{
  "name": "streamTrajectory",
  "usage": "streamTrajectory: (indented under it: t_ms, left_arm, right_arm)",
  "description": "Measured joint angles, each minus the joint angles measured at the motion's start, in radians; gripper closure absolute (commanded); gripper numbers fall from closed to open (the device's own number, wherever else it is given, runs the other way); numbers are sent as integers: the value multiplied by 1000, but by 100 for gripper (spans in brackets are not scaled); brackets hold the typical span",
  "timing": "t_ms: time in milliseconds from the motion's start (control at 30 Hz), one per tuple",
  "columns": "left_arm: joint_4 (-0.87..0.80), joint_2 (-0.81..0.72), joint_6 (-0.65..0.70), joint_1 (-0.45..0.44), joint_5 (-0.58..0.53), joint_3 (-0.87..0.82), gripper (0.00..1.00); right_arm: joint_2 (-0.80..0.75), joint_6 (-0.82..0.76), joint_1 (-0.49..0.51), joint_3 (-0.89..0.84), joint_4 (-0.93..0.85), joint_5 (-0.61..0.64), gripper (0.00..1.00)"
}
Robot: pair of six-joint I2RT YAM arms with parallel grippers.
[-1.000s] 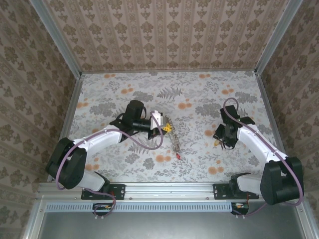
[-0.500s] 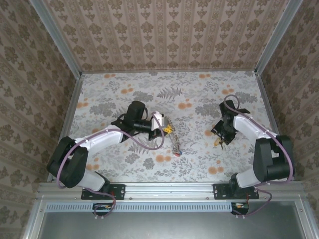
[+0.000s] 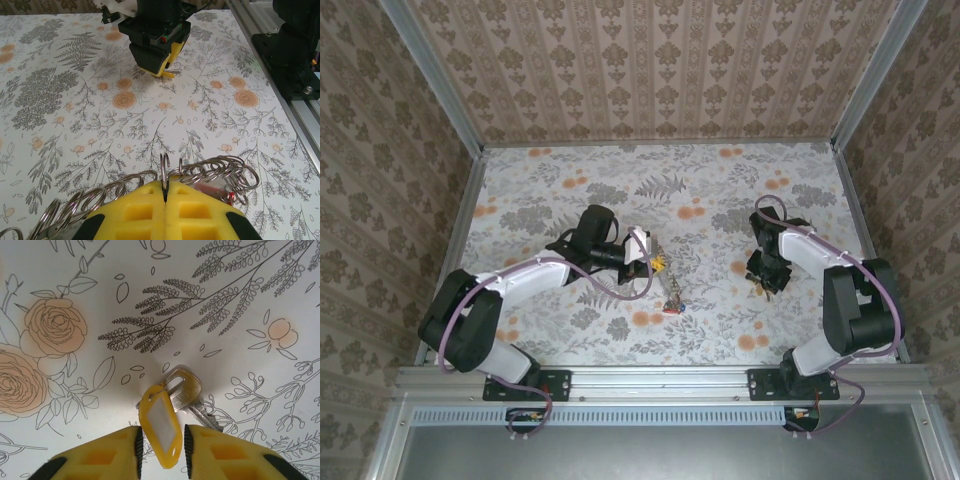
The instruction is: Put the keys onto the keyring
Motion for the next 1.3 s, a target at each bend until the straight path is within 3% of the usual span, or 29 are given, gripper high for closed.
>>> streamTrajectory:
  t_ms: [233, 333, 533, 700, 767, 867, 933, 1100, 1300]
  left_arm:
    - [-1, 0, 0, 0, 0, 0, 100]
    - [-1, 0, 0, 0, 0, 1, 100]
    - [-4, 0, 0, 0, 0, 1, 100]
    - [-5, 0, 0, 0, 0, 1, 100]
    - [-5, 0, 0, 0, 0, 1, 100]
    - [-5, 0, 0, 0, 1, 1, 100]
    - [-5, 0, 0, 0, 2, 2, 100]
    - [-5, 0, 0, 1, 14, 5, 100]
    - [0, 6, -15, 22, 50, 5, 100]
  right_arm:
    - [-18, 2, -1, 0, -10, 47, 84]
    - [-36, 2, -11, -3, -13, 64, 73]
    - [-40, 7, -60, -42, -19, 66, 62]
    - [-79, -3, -66, -47, -31, 67, 61]
    - [-104, -28, -66, -40, -37, 65, 65]
    - [-125, -119, -68, -29, -21, 3, 69]
    - [-127, -202, -68, -30, -3, -47, 59]
    - [-138, -418, -83, -24, 25, -66, 55]
    - [-179, -909, -97, 26, 97, -113, 50]
